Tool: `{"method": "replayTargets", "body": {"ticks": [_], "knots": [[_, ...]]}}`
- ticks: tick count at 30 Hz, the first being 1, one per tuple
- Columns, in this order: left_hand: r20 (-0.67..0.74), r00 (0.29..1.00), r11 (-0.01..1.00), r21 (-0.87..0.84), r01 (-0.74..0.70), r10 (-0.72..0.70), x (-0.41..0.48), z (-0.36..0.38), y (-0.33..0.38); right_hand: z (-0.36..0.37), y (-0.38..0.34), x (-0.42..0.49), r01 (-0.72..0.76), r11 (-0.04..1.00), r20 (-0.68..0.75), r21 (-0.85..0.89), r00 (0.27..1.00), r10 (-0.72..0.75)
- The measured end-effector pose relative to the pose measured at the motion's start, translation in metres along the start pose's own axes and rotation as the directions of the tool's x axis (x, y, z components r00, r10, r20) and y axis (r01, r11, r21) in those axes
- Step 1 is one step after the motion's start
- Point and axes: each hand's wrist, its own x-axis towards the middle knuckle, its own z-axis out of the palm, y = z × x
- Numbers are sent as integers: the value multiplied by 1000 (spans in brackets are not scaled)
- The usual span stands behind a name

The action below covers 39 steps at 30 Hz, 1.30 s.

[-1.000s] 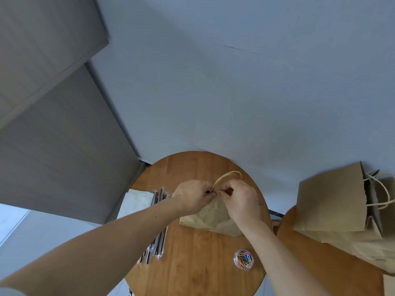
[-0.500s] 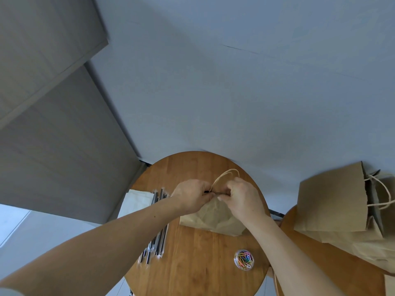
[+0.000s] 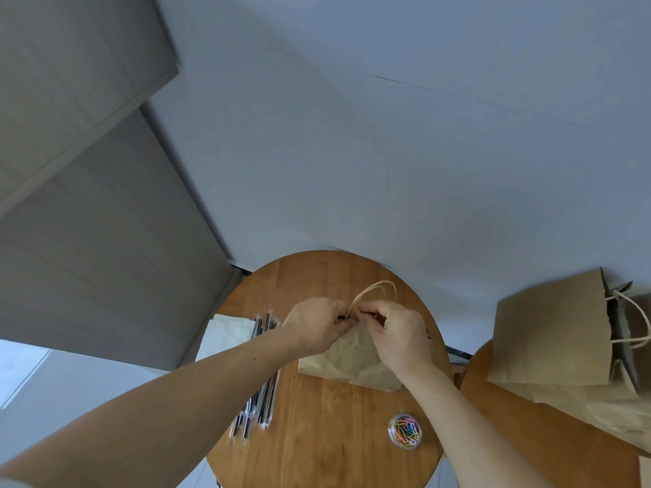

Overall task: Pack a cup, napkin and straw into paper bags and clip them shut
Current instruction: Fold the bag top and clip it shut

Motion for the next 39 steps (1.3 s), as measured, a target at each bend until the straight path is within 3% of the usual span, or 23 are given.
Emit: {"method": "replayTargets", "body": {"ticks": [5, 15, 23, 29, 31, 33, 35, 37, 39], "knots": [[-3, 1000, 1000, 19, -6, 6, -1, -1, 1, 3, 5, 3, -90, 994, 26, 61, 996, 88], [-46, 999, 1000, -2, -19, 19, -5, 1, 3, 6, 10, 0, 100, 980, 70, -170, 994, -89], [-72, 997, 1000, -24, -20, 18, -4, 8, 2, 4, 9, 0, 68, 897, 221, -437, 975, 33], [-61, 998, 998, -61, -35, 31, -6, 5, 3, 1, 5, 2, 101, 884, 239, -457, 971, 12], [-50, 998, 997, -61, -41, 38, -6, -3, 2, -4, 7, -4, 177, 925, 187, -336, 975, -118], [-38, 999, 996, -87, -37, 33, -6, -10, -2, -14, 14, -14, 293, 940, 14, -173, 955, -295], [-38, 999, 993, -118, -8, 4, -9, -14, -12, -27, 26, -24, 336, 934, -171, -123, 919, -354], [-68, 995, 992, -107, 68, -76, -16, -13, -28, -42, 42, -33, 204, 971, -203, -128, 952, -227], [-87, 986, 985, -103, 136, -146, -25, -9, -47, -49, 61, -42, -20, 990, -88, -142, 996, 7]]}}
